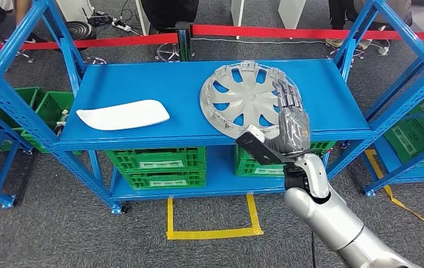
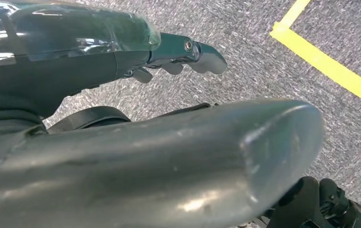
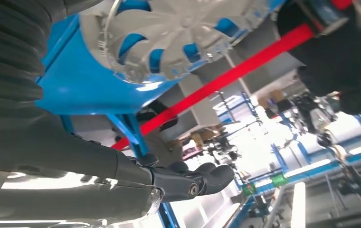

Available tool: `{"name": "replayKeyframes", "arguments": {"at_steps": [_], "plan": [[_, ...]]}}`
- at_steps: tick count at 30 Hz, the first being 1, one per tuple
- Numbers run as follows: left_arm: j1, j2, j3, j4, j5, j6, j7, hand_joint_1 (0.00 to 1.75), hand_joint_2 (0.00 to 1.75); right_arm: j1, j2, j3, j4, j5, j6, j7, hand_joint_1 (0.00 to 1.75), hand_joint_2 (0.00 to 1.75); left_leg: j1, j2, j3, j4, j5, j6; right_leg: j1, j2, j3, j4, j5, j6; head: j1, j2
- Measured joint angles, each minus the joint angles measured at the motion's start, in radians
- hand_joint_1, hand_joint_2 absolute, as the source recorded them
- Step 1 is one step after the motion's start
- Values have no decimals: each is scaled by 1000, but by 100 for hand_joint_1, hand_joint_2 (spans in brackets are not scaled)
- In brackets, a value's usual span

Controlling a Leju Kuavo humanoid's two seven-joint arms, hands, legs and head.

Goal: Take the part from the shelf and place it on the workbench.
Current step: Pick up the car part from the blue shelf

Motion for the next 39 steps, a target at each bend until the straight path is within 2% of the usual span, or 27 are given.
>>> {"name": "replayKeyframes", "arguments": {"at_steps": [10,21,25,34,39], "plan": [[0,0,-1,0,-15,13,15,0,0,-33,-27,28,153,-48,75,3,0,175,-1,1,0,0,0,1,0,0,0,-1,0,1,1,0],[0,1,-1,0,-24,14,11,0,0,-47,-27,59,274,-89,91,-25,0,175,0,3,0,0,0,1,0,1,0,-1,1,1,0,0],[1,3,-1,0,-28,13,-4,0,0,-51,-39,72,299,-96,169,-43,0,175,-1,2,0,0,0,1,0,1,0,-1,1,1,0,0],[3,3,-1,0,-25,4,-46,0,0,-67,-104,111,357,-85,344,-59,0,175,-1,1,0,0,0,1,0,1,0,-2,1,1,0,0],[4,3,-1,0,-21,-6,-58,0,0,-67,-140,136,364,-76,387,-45,0,175,-1,1,0,0,0,1,-1,1,0,-2,1,1,0,0]]}}
